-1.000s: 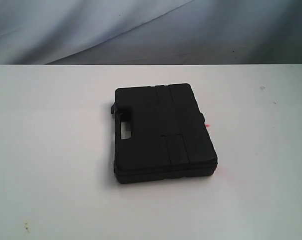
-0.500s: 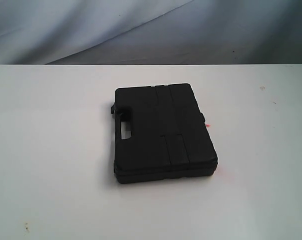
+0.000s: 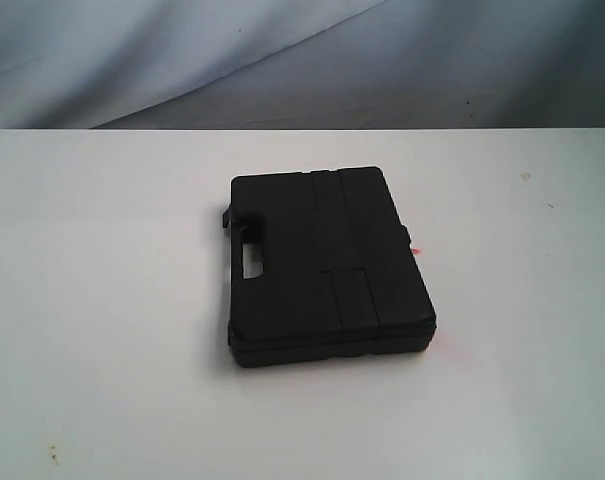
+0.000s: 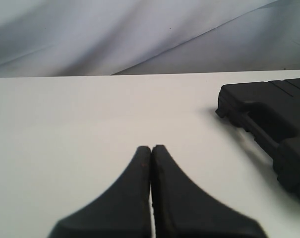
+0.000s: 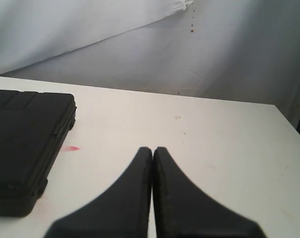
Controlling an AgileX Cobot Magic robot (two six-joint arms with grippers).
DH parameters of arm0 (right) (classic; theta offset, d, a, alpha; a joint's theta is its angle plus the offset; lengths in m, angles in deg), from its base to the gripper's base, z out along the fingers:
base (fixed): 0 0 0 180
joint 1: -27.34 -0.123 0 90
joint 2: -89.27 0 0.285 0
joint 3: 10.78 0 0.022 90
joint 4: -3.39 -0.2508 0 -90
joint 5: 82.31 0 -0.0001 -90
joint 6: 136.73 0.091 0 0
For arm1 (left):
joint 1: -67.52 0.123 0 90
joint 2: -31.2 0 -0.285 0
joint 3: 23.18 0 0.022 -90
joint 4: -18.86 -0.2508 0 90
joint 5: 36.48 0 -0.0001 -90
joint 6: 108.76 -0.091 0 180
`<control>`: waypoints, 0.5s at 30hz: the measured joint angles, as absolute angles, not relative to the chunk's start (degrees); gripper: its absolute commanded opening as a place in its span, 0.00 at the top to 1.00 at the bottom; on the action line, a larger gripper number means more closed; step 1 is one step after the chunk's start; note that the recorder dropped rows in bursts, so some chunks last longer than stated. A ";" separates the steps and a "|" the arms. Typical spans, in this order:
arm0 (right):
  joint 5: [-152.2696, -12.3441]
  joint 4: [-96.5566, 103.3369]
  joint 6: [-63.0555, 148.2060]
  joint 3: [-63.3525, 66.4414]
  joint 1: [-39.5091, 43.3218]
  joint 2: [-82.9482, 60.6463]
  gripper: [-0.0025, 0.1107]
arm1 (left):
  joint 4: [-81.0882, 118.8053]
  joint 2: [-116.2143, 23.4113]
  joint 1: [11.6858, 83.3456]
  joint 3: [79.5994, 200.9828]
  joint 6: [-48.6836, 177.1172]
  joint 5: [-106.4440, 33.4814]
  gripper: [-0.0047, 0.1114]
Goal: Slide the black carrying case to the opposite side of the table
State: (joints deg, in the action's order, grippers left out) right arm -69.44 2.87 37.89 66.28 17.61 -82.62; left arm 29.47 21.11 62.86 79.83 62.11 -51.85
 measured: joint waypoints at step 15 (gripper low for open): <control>-65.25 -1.14 42.29 66.28 17.61 -82.62 0.98 | 29.47 21.11 62.86 79.83 62.11 -51.85 0.96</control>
